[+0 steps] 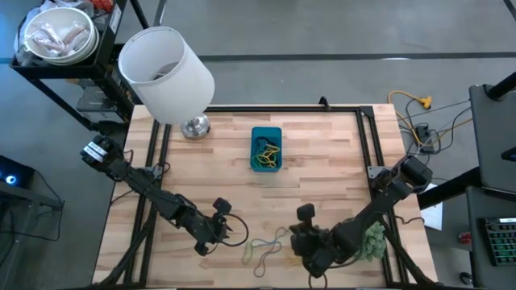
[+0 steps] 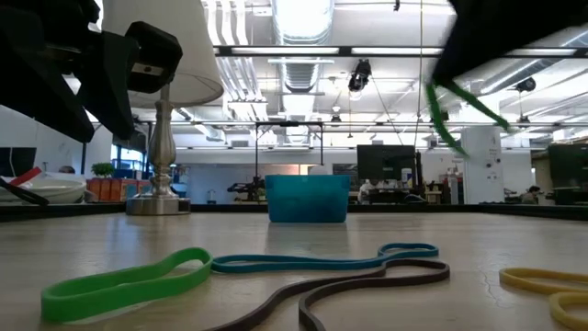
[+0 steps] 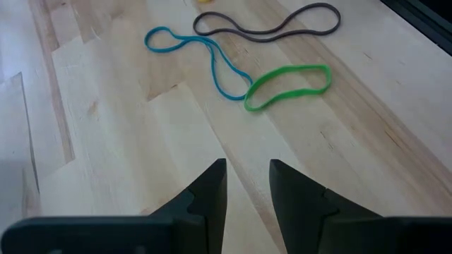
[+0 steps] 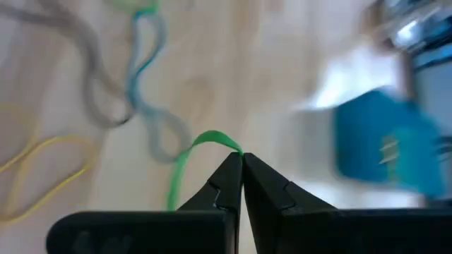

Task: Pick and place rubber bands into bin
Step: Put the green rubber band into the blue bin

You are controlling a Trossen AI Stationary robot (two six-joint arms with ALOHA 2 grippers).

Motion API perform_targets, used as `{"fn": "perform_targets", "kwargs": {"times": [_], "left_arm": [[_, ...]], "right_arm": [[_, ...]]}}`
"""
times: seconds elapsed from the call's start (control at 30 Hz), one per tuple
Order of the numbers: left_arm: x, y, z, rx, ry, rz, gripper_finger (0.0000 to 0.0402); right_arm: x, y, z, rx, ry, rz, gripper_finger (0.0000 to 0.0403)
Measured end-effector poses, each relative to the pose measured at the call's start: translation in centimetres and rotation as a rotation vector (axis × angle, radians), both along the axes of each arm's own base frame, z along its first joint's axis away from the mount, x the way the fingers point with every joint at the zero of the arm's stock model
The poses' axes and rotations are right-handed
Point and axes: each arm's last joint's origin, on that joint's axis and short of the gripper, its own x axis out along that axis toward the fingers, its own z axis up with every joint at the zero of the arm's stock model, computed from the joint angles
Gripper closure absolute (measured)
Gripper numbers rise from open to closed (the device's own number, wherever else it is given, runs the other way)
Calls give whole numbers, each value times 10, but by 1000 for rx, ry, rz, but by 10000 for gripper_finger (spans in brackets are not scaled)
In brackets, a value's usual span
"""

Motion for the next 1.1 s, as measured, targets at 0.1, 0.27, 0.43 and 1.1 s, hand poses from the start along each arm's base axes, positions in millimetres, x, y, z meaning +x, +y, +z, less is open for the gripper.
{"fn": "perform_targets", "kwargs": {"times": [0.1,0.27,0.43,1.1], "left_arm": [[0,0,0,-1,-1,0,310],[1,0,1,-6,-8,0,310],[1,-1,2,-13,-20,0,310],[1,-1,1,-12,-19,0,310]], "right_arm": [[10,-3,14,-106,-55,18,395],[29,-21,31,-266,-108,-9,395],[52,-55,38,-315,-103,-100,395],[103,-269,37,-60,15,-440,394]]}}
